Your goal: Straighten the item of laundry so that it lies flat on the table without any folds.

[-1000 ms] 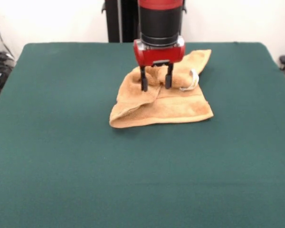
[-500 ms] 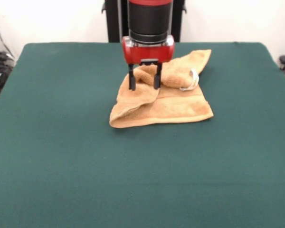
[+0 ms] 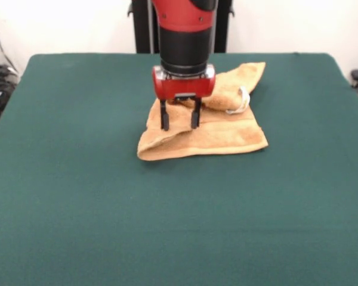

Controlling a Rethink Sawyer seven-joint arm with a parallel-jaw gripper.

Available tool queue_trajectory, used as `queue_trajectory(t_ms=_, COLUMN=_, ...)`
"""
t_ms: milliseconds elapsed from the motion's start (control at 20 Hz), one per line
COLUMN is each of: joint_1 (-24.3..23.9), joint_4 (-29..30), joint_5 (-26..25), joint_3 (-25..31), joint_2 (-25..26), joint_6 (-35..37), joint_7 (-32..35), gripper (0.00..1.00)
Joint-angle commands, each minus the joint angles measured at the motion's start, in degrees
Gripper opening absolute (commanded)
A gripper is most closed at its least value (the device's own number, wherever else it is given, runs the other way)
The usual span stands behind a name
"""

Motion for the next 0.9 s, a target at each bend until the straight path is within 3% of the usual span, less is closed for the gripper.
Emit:
queue_trajectory(t_ms=50, joint_1=0.4, joint_4=-3.7, joint_5=2.6, joint_3=4.4, joint_2=7.2, joint_6=-3.0, joint_7=10.3, gripper=1.00)
queue_trajectory(t_ms=450, joint_1=0.9, joint_4=-8.0, joint_5=2.3, joint_3=4.0, joint_2=10.4, joint_6=-1.0, joint_7=8.8, gripper=1.00)
queue_trajectory(t_ms=900, joint_1=6.0, joint_4=-13.1, joint_5=-0.2, joint_3=-2.7, joint_2=10.3, joint_6=4.4, joint_7=7.3, gripper=1.00)
